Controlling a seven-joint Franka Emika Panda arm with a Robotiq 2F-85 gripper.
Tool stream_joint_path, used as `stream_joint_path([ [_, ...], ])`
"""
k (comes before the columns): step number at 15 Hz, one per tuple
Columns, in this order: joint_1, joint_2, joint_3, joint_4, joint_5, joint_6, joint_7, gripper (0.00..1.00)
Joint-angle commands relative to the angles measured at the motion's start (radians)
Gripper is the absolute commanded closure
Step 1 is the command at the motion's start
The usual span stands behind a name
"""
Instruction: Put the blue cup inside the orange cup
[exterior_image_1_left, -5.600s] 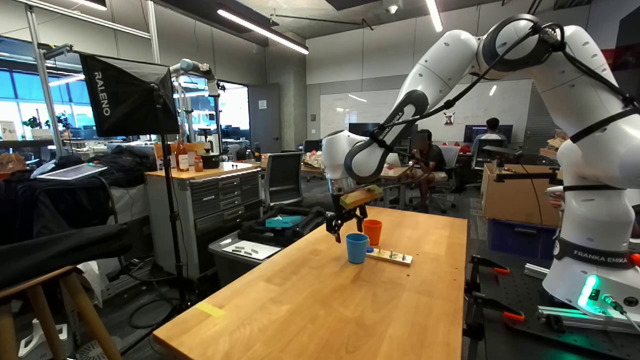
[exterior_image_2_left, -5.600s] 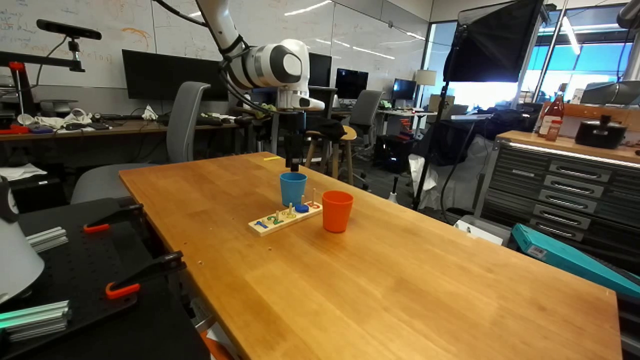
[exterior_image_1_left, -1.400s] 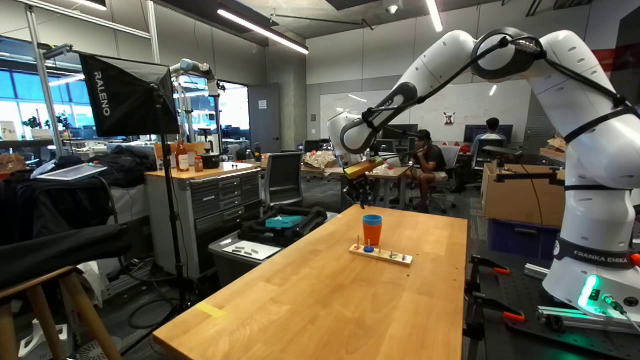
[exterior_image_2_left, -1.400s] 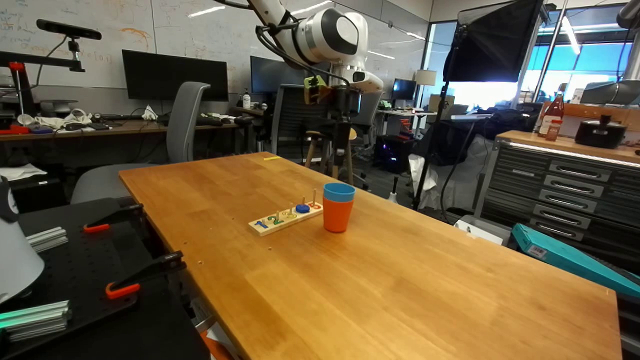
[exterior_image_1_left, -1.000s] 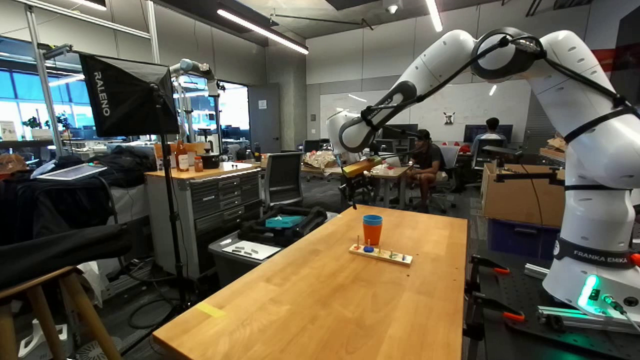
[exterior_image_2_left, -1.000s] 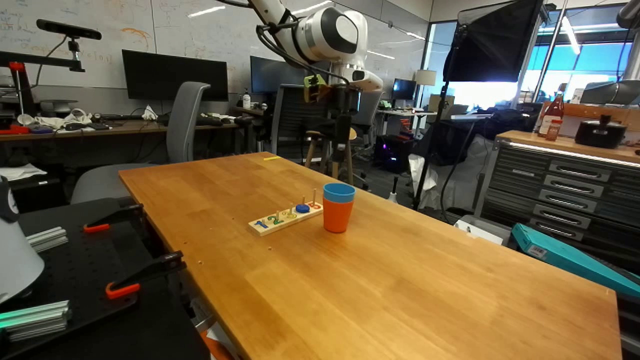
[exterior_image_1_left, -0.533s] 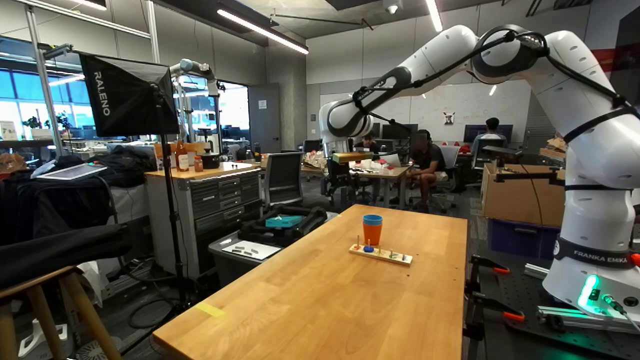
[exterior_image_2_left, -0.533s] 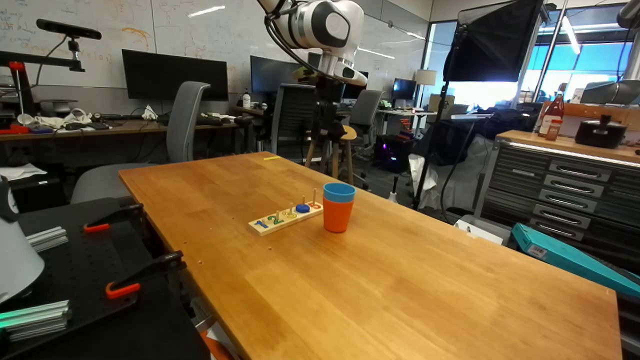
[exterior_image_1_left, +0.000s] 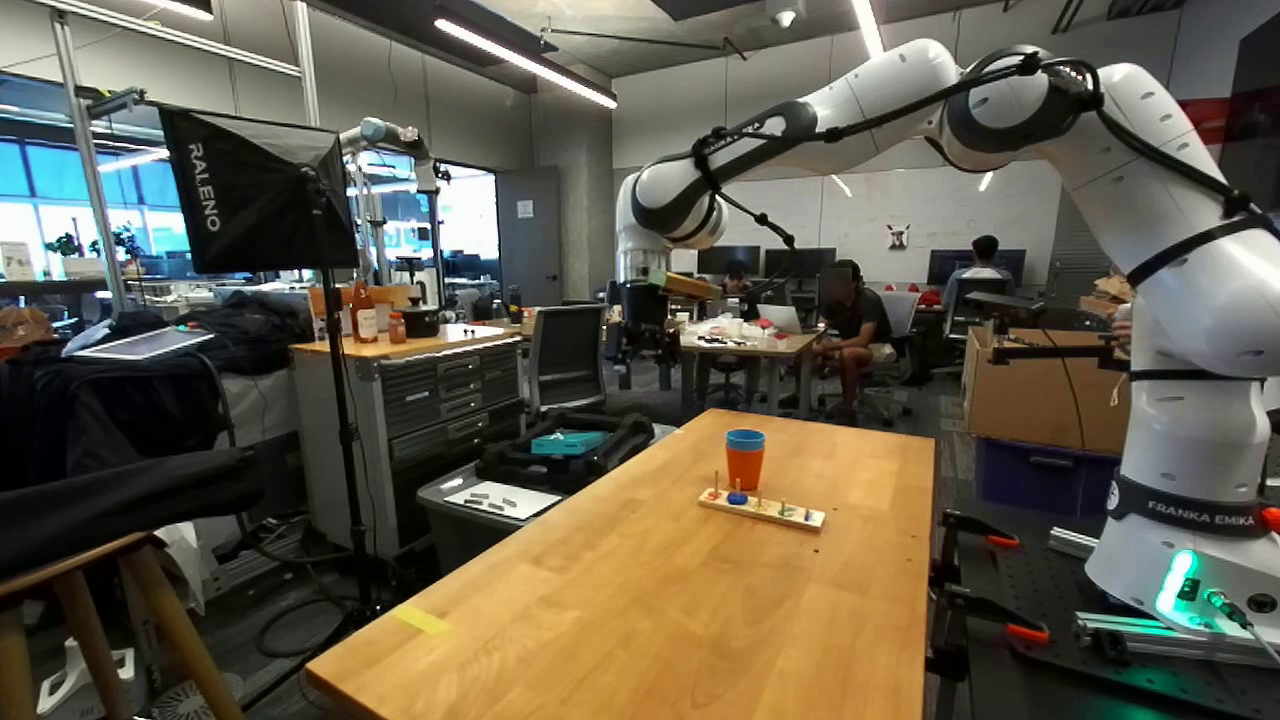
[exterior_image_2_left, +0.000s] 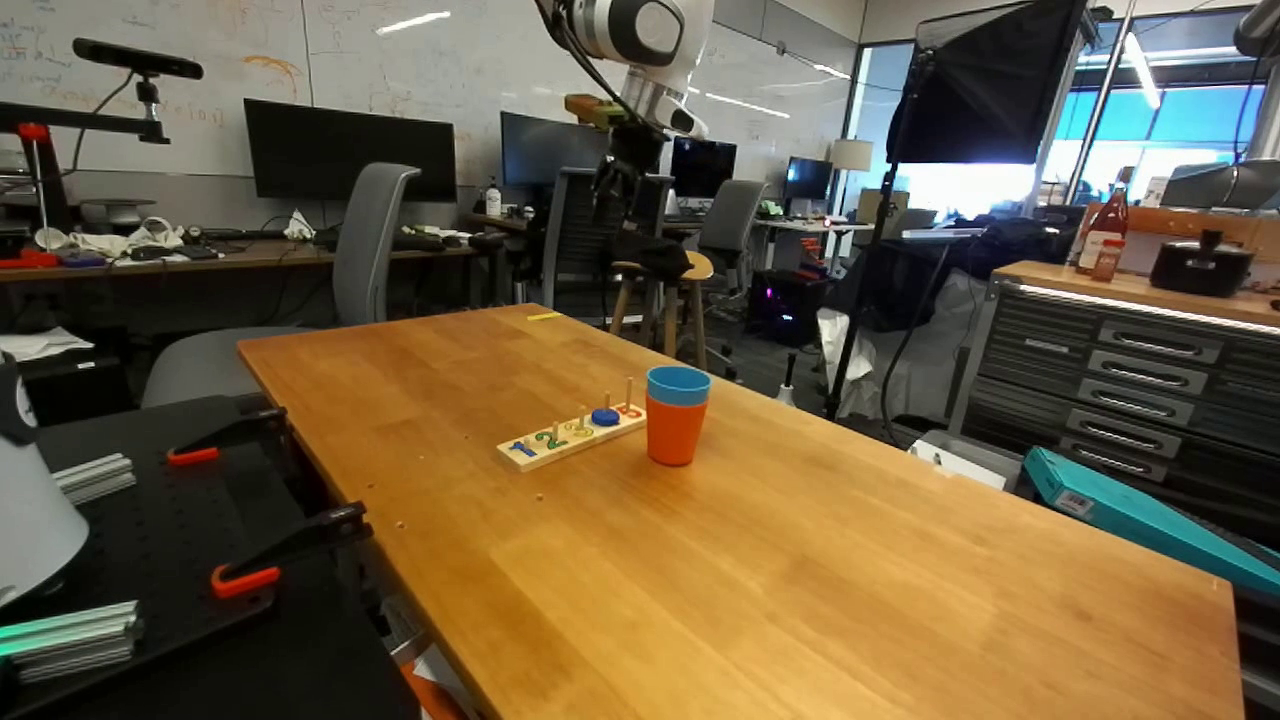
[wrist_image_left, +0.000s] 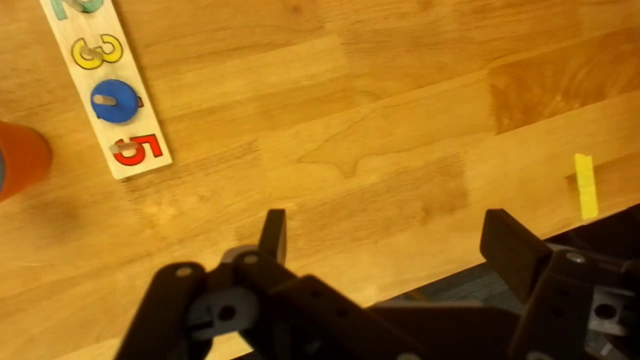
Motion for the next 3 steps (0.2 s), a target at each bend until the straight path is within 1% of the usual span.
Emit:
stream_joint_path([
  [1,0.011,0.002,-0.005,0.008,0.005,-0.005,-0.003,0.00],
  [3,0.016,0.006,-0.003,0.011,0.005,-0.005,-0.003,0.00],
])
